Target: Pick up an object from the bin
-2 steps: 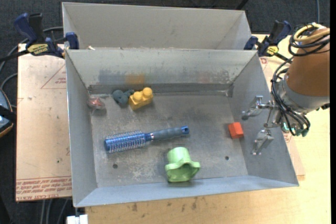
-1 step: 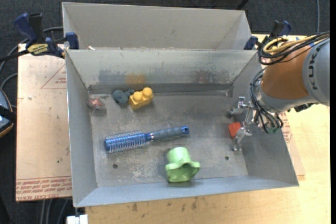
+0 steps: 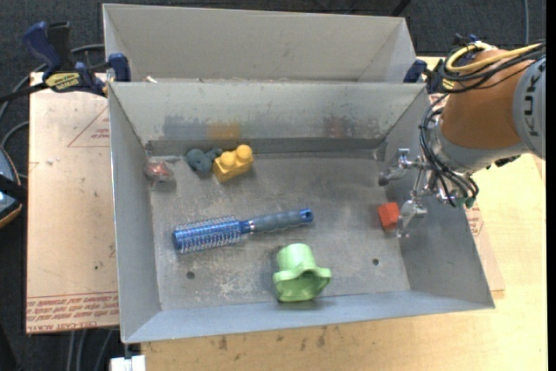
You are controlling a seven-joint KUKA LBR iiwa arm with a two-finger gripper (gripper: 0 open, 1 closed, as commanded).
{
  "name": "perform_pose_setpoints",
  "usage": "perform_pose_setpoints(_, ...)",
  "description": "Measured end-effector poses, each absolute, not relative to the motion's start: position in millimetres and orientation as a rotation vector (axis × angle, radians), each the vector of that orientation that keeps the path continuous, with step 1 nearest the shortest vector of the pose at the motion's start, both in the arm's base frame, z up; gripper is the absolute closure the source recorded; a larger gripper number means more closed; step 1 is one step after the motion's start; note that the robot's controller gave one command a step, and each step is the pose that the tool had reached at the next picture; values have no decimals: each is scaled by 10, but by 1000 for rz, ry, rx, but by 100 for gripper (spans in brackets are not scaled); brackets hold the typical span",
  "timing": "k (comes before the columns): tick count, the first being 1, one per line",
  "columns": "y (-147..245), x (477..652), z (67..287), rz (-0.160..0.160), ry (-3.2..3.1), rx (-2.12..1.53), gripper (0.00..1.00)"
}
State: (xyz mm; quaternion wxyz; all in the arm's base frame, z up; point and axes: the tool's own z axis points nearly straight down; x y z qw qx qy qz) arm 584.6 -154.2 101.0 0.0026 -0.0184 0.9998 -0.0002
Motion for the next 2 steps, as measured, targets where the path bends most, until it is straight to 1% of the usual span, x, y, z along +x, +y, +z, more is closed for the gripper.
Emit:
perform_pose_setpoints(1,-1534,5732,996,2,3141,-43,0)
perform_pose_setpoints(2,-1521,5986,727,-1,3109,-422,0)
